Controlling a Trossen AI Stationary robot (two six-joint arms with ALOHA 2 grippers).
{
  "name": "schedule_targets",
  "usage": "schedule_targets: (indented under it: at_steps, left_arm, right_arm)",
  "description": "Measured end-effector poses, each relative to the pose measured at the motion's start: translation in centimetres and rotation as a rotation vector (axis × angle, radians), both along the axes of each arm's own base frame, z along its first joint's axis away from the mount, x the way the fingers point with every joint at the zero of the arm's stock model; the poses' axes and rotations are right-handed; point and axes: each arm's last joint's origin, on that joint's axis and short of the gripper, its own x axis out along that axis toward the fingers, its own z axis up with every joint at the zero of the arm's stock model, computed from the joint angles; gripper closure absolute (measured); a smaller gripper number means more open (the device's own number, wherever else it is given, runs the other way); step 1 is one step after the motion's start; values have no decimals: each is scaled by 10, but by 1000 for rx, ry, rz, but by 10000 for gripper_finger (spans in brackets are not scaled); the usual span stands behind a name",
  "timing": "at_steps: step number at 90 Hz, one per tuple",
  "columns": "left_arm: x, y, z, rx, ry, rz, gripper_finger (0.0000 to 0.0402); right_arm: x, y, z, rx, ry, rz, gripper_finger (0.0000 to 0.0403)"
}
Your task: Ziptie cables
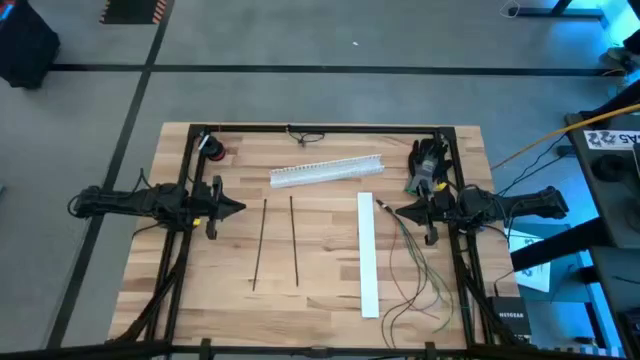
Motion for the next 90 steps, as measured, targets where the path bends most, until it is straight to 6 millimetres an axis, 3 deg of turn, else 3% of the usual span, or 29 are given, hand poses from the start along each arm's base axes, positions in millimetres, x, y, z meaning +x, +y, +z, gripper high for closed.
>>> schedule_targets:
  at_steps: [10,18,31,46,56,76,90]
  left_arm:
    - [0,0,0,-26,-6,2,402]
    - [1,0,4,-175,-75,14,402]
    - [-3,3,33,-429,-392,23,402]
    - [-9,9,62,-453,-552,91,402]
    - [1,11,88,-336,-418,161,402]
    - [47,16,118,-235,139,275,402]
    - [77,16,129,-300,241,290,402]
  right_arm:
    - [0,0,0,0,0,0,403]
    - [0,0,0,0,0,0,403]
    - [0,0,0,0,-1,-9,403]
    - [0,-2,2,-1,-23,-80,403]
    - [-1,-3,11,168,-114,-101,403]
    - [-6,-11,27,630,-347,-266,403]
    - [-6,-11,28,662,-362,-268,403]
